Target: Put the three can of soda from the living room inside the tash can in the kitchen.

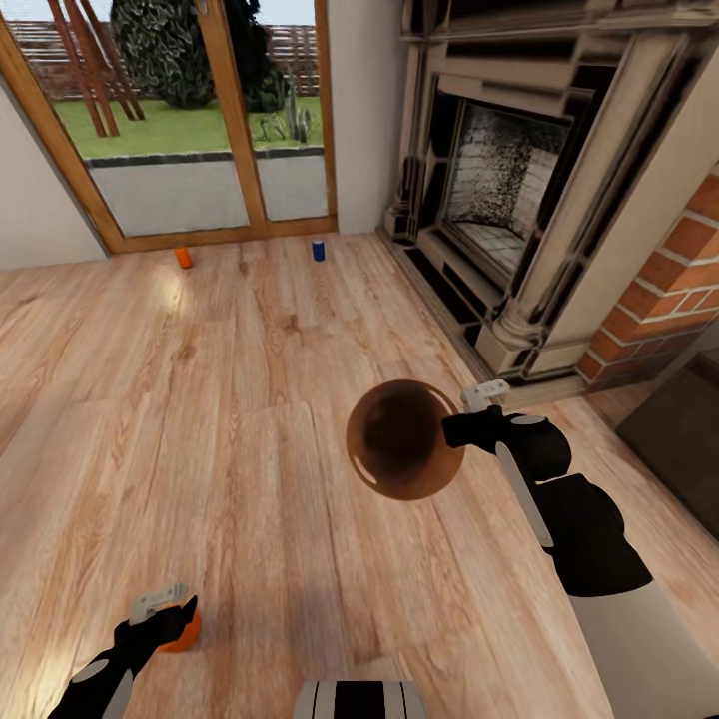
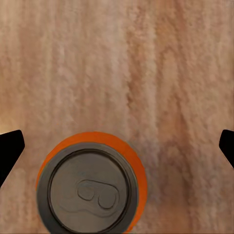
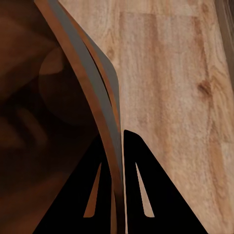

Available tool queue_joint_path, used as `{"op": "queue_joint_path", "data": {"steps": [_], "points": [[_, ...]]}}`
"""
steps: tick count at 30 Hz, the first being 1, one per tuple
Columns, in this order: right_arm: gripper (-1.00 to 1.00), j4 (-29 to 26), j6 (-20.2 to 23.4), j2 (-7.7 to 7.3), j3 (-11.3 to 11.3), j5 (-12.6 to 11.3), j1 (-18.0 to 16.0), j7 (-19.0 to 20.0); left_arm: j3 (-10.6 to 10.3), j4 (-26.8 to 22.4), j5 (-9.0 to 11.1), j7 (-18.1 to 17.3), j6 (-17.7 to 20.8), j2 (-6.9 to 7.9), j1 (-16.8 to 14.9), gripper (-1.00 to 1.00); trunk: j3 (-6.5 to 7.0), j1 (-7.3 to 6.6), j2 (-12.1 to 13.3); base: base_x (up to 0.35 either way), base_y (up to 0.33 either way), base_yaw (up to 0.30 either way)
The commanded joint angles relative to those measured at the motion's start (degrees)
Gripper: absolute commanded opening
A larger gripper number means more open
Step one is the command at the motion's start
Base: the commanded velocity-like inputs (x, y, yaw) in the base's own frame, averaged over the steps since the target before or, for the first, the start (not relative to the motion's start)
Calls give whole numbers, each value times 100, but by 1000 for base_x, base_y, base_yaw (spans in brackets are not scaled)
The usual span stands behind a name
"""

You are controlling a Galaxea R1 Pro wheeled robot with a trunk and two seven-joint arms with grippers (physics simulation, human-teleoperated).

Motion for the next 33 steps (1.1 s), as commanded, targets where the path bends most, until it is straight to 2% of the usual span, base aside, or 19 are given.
{"op": "queue_joint_path", "data": {"steps": [1,25,33], "points": [[-100,-3,0,1,0,-69,-2,21,0,1,1,-5,0,0,0,100,1,-1,0,35,17,0],[-100,6,-9,-1,17,-69,7,13,0,-39,40,-25,-5,0,0,100,1,-1,0,-15,49,0],[-100,4,-9,1,38,-65,7,13,0,-31,42,-30,-3,0,0,100,-154,17,-10,-3,3,0]]}}
